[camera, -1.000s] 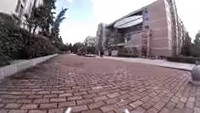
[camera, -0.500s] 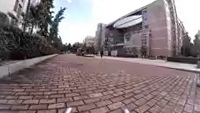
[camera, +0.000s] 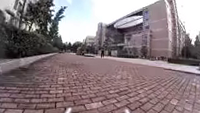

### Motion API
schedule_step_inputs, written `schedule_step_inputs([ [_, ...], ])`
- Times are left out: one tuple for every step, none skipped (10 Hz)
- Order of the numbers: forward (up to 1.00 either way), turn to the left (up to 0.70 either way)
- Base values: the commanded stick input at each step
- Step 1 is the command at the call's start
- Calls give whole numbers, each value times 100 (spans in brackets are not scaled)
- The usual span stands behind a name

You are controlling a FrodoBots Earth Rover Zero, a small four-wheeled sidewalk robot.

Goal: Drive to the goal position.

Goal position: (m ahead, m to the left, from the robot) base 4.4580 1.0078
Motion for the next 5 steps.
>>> schedule_step_inputs([
  [70, 14],
  [70, 14],
  [70, 14],
  [70, 14],
  [70, 14],
])
